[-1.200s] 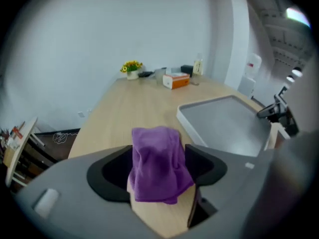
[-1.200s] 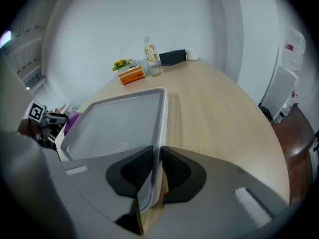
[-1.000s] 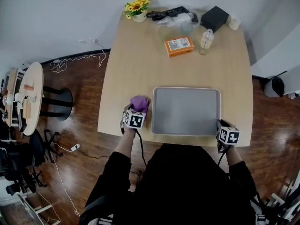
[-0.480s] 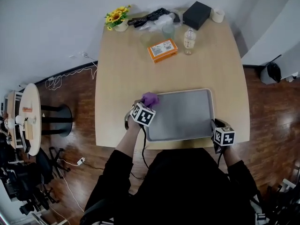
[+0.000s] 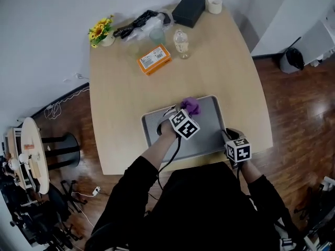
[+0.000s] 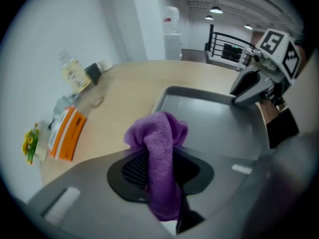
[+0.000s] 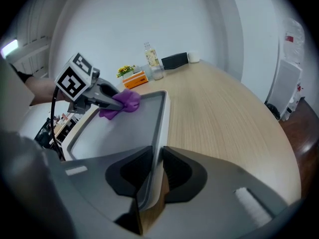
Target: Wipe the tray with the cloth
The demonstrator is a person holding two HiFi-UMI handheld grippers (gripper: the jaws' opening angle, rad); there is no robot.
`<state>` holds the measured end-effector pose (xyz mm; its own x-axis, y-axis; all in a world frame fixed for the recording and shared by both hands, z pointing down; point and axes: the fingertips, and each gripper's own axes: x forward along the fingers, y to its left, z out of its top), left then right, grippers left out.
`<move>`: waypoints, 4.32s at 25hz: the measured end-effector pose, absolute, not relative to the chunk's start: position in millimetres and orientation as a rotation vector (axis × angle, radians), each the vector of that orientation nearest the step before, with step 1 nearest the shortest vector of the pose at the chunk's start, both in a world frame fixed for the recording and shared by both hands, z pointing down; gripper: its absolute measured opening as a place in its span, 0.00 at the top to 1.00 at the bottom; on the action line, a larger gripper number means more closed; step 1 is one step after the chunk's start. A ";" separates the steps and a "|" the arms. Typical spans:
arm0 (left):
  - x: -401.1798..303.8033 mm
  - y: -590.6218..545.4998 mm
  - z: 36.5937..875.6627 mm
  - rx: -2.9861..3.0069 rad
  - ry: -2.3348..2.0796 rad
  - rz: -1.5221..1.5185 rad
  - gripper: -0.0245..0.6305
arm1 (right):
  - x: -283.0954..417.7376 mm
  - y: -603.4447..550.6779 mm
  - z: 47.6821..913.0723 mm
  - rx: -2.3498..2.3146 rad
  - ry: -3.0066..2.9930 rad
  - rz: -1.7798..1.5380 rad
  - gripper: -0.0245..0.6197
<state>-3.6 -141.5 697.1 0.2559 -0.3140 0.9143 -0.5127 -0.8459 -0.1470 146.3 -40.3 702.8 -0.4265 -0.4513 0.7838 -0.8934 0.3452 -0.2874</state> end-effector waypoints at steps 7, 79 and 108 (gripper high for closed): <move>110.8 -149.3 698.3 2.466 -0.601 1.778 0.83 | 150.9 -39.8 703.0 1.135 -2.038 0.970 0.85; 35.3 10.7 698.5 2.536 -0.402 1.697 0.82 | 146.2 -42.6 704.9 1.185 -2.048 0.924 0.85; -80.3 72.2 708.5 2.490 -0.535 1.652 0.81 | 146.7 -42.1 706.8 1.187 -2.040 0.907 0.85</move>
